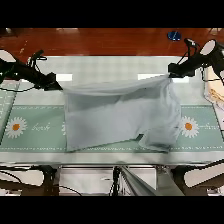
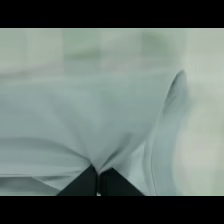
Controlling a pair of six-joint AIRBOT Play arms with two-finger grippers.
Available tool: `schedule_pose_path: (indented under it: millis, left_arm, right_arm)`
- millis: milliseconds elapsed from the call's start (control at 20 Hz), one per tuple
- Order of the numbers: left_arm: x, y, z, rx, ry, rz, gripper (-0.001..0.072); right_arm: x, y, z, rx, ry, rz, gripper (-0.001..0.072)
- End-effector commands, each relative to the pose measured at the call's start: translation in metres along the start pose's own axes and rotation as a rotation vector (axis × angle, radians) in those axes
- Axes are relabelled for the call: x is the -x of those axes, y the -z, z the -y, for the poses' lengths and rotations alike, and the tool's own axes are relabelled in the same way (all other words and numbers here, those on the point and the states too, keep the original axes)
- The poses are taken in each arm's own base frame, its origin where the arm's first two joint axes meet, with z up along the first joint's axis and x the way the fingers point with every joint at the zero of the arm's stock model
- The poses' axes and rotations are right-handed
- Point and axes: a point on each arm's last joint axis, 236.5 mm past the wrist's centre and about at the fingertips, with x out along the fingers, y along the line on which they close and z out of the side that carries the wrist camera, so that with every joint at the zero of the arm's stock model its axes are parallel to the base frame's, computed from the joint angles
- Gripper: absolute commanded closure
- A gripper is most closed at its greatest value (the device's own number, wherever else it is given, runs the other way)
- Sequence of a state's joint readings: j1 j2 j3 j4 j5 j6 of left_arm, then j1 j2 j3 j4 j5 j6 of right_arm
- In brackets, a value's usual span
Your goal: Fold the shirts.
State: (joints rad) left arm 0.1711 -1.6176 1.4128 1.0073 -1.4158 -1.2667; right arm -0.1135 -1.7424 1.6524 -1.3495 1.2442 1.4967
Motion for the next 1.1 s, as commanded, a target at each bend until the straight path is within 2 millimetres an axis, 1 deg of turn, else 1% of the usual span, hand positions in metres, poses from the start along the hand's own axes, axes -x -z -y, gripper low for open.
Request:
schedule_pose_path:
  millis: [0,100,150,200,300,350,400,450,500,550,600,650,700,750,800,850,900,950,1050]
  left_arm:
    - [-0.014,0.035,-0.003,0.079,0.006,-0.134,0.0684]
    - [-0.029,0.049,-0.014,0.124,-0.004,-0.176,0.0684]
    - [-0.035,0.051,-0.016,0.135,-0.004,-0.179,0.0684]
    - [-0.039,0.052,-0.019,0.142,-0.004,-0.182,0.0684]
    - [-0.042,0.05,-0.018,0.147,0.004,-0.177,0.0683]
    - [-0.041,0.048,-0.017,0.14,0.011,-0.168,0.0648]
    - [-0.038,0.047,-0.016,0.127,0.019,-0.166,0.0516]
    - [-0.031,0.048,-0.014,0.107,0.03,-0.179,0.035]
    - [-0.018,0.052,-0.013,0.074,0.046,-0.196,0.031]
    - [0.0,0.057,-0.014,0.049,0.06,-0.209,0.031]
    - [0.018,0.063,-0.018,0.056,0.062,-0.203,0.031]
    - [0.036,0.071,-0.027,0.087,0.051,-0.171,0.0309]
    - [0.049,0.08,-0.034,0.125,0.049,-0.131,0.0306]
    - [0.057,0.097,-0.04,0.165,0.052,-0.106,0.0299]
    - [0.058,0.118,-0.042,0.208,0.067,-0.103,0.0203]
    - [0.054,0.139,-0.039,0.259,0.097,-0.093,0.0124]
    - [0.046,0.155,-0.035,0.281,0.127,-0.07,0.0122]
    - [0.034,0.173,-0.031,0.307,0.149,-0.067,0.0094]
    - [0.007,0.211,-0.026,0.363,0.171,-0.13,0.0092]
  right_arm:
    - [-0.002,0.036,0.011,-0.003,0.038,-0.145,0.0695]
    - [-0.011,0.045,0.012,-0.012,0.034,-0.181,0.0695]
    - [-0.015,0.046,0.013,-0.015,0.032,-0.192,0.0694]
    - [-0.019,0.048,0.013,-0.018,0.028,-0.2,0.0694]
    - [-0.023,0.049,0.013,-0.021,0.027,-0.209,0.0693]
    - [-0.024,0.049,0.014,-0.021,0.027,-0.209,0.0688]
    - [-0.023,0.048,0.014,-0.017,0.027,-0.206,0.0608]
    - [-0.019,0.048,0.014,0.006,0.027,-0.205,0.05]
    - [-0.009,0.05,0.019,0.054,0.04,-0.217,0.0437]
    - [0.005,0.054,0.028,0.098,0.07,-0.235,0.033]
    - [0.022,0.059,0.04,0.095,0.097,-0.246,0.0291]
    - [0.037,0.063,0.048,0.044,0.091,-0.231,0.0275]
    - [0.05,0.072,0.057,0.005,0.077,-0.234,0.0217]
    - [0.057,0.083,0.065,-0.034,0.059,-0.236,0.0218]
    - [0.061,0.096,0.068,-0.068,0.019,-0.24,0.0218]
    - [0.061,0.111,0.065,-0.104,-0.048,-0.243,0.0218]
    - [0.061,0.123,0.06,-0.131,-0.111,-0.24,0.0218]
    - [0.059,0.135,0.056,-0.154,-0.168,-0.241,0.0217]
    - [0.056,0.157,0.06,-0.208,-0.201,-0.25,0.0218]
